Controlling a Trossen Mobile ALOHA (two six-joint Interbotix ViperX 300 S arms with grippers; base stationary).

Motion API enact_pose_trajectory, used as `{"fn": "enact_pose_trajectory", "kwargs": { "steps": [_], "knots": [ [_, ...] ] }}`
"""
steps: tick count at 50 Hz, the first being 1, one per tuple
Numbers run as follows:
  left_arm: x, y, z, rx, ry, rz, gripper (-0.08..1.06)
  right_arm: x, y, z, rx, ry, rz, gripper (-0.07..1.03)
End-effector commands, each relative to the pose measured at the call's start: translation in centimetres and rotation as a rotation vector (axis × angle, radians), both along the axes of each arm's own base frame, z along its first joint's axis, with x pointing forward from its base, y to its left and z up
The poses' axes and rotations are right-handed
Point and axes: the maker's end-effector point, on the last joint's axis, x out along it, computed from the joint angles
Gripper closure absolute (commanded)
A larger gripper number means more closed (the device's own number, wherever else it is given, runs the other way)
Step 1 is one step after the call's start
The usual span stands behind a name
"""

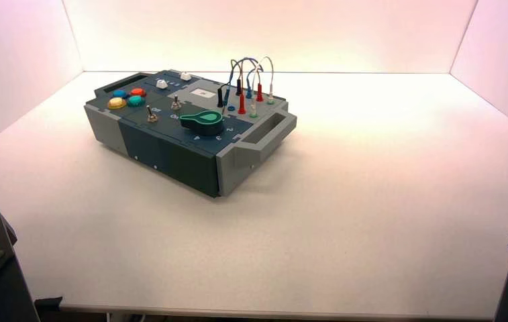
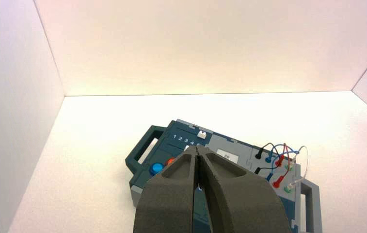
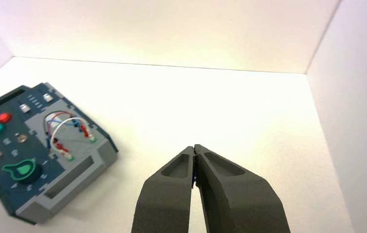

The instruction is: Push the red button with the left gripper.

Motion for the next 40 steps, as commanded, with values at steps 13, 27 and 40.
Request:
{"fn": "enact_pose_trajectory", "kwargs": {
  "steps": [13,27,40],
  "knots": [
    [0.2,0.1,0.7,0.0,-0.02,0.007,1.01,0.2,0.0,0.6,0.007,-0.011,-0.004,0.98],
    [0.2,0.2,0.7,0.002,-0.019,0.008,1.01,0.2,0.0,0.6,0.008,-0.01,-0.004,0.98],
    [1.1,0.0,-0.5,0.013,0.043,0.006,1.01,0.1,0.1,0.6,0.014,-0.009,-0.003,0.98]
  ]
}}
